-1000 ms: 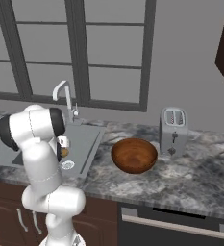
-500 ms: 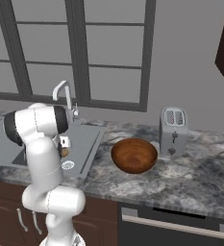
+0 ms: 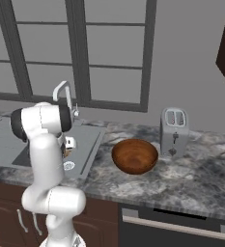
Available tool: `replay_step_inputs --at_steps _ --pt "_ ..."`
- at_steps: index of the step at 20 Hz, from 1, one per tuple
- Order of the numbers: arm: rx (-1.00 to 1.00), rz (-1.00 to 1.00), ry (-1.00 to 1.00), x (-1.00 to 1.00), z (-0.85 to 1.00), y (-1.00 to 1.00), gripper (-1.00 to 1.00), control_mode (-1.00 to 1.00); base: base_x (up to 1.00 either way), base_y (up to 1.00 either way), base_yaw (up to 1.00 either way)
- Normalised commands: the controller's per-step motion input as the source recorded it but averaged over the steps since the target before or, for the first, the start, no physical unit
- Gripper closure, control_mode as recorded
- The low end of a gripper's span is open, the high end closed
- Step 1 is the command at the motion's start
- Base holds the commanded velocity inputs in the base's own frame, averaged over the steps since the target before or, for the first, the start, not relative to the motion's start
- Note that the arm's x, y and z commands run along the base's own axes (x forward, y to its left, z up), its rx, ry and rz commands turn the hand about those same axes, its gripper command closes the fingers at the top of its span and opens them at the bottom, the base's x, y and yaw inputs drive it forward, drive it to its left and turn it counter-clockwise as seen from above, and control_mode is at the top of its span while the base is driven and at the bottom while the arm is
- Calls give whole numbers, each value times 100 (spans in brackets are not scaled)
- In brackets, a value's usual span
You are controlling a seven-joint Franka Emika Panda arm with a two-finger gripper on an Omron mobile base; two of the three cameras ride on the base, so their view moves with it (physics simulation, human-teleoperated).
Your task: Pick the tangerines from the cabinet and place them in one bowl. Pick the potato from the sink and place it in the other bowl.
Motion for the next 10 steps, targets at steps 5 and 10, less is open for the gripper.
replay_step_inputs --at_steps 5,10 --pt "-4 -4 6 1 -18 34 -100 -100 0 0 0" --pt "0 -4 0 15 -2 39 -100 -100 0 0 0"
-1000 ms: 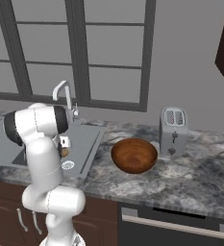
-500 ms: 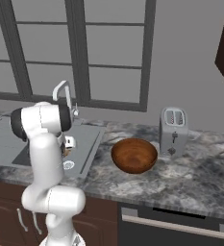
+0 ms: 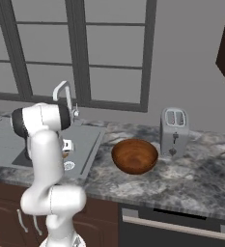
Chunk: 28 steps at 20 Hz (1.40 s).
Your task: Pick the tangerines from the cabinet and place them in one bowl. Pick the potato from the sink and place it in the other bowl.
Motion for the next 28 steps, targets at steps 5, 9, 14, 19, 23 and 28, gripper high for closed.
replay_step_inputs --at_steps 5,9,14,19,23,28 --pt "0 -6 0 30 -3 25 -100 -100 0 0 0" --pt "0 -6 0 23 -16 32 -100 -100 0 0 0" --pt "0 -5 0 28 -17 22 -100 -100 0 0 0" --pt "0 -4 0 35 -19 5 -100 -100 0 0 0" --pt "0 -6 0 28 -30 0 -100 -100 0 0 0" --pt "0 -6 0 12 -35 0 -100 -100 0 0 0"
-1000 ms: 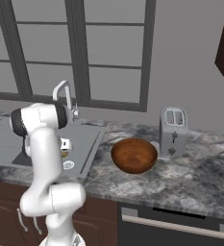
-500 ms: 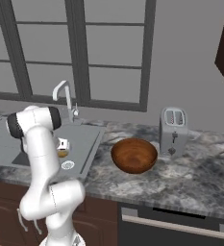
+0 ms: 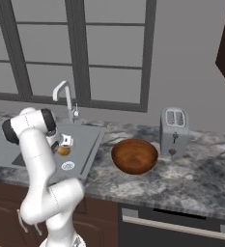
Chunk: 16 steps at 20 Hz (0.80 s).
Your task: Pick the tangerines from the cabinet and place them in one bowl. Pick the potato from the sink and place it in the other bowl.
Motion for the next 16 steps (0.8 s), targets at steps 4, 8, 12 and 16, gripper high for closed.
replay_step_inputs --at_steps 4,8,12,16 --pt "-1 -8 5 -7 -33 0 -100 -100 0 0 0" --pt "0 -11 13 -38 -2 -7 -100 -100 0 0 0" --pt "0 -9 13 -57 -3 -27 -100 -100 0 0 0" --pt "0 -8 10 -35 -11 -8 -100 -100 0 0 0"
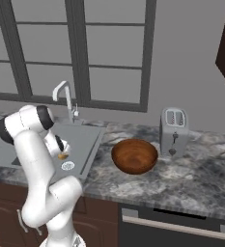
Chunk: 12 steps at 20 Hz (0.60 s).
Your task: Pick the tangerines from the cabinet and place them in one bowl. Pick the potato from the sink and place it in the other bowl.
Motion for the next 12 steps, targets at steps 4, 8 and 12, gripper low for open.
replay_step_inputs --at_steps 4,8,12 --pt "-1 -5 1 0 -28 0 100 -100 0 0 0" --pt "-1 -1 -4 34 -28 -5 100 -100 0 0 0" --pt "0 0 -8 60 -34 -3 100 -100 0 0 0"
